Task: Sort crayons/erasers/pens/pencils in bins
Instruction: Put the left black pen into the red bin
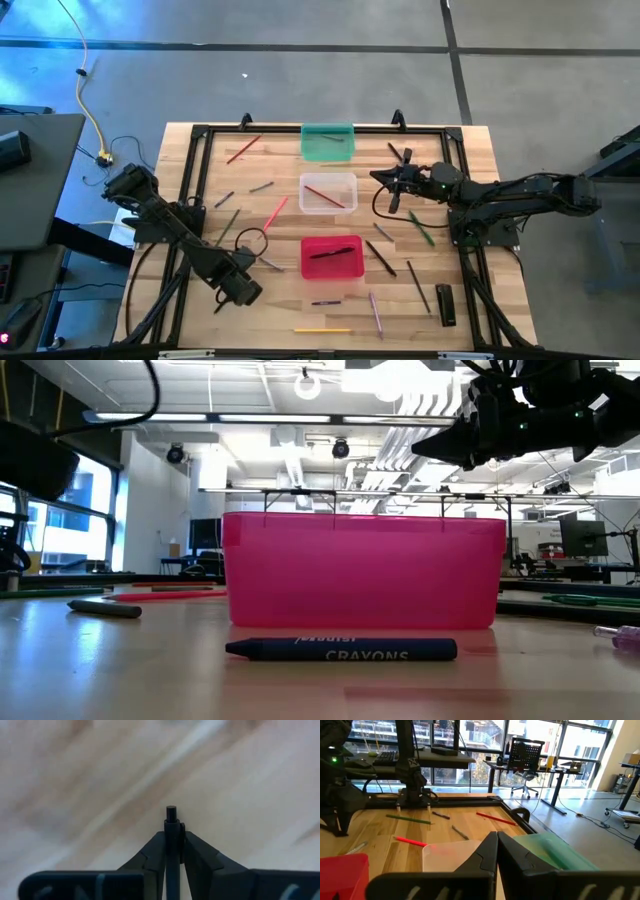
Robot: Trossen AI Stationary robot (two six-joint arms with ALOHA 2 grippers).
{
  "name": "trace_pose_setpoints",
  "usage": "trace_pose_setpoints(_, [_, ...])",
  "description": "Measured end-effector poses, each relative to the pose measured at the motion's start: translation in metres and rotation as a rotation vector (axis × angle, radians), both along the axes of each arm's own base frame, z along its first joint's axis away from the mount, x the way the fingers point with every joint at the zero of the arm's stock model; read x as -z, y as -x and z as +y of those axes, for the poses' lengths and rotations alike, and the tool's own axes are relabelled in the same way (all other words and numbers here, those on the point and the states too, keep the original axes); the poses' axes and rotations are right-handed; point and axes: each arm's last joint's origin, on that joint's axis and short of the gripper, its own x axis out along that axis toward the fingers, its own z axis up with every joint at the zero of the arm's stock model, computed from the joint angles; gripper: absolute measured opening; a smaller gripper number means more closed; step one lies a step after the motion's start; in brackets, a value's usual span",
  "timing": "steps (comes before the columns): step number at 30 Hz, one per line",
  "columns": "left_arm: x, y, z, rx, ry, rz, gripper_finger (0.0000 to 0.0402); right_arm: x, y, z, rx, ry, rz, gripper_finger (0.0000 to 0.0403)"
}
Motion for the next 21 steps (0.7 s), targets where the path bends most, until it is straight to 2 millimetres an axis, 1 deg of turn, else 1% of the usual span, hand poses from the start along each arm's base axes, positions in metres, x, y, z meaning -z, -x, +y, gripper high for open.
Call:
trace_pose_setpoints(6, [-0.003, -0.007, 0.014, 0.055, -0.044, -0.026, 0.0043, 0.000, 0.000, 0.000, 0.000, 0.000, 0.000, 0.0000])
trace_pose_setpoints(10, [-0.011, -0.009, 0.022, 0.082, -0.050, -0.054, 0.0041, 0.000, 0.000, 0.000, 0.000, 0.000, 0.001, 0.0000])
trace_pose_setpoints(14, [-0.022, -0.010, 0.028, 0.110, -0.046, -0.101, 0.0041, 0.000, 0.000, 0.000, 0.000, 0.000, 0.002, 0.0000])
trace_pose_setpoints(21, [-0.046, -0.004, 0.036, 0.176, -0.050, -0.192, 0.0041, 0.000, 0.000, 0.000, 0.000, -0.001, 0.004, 0.0000])
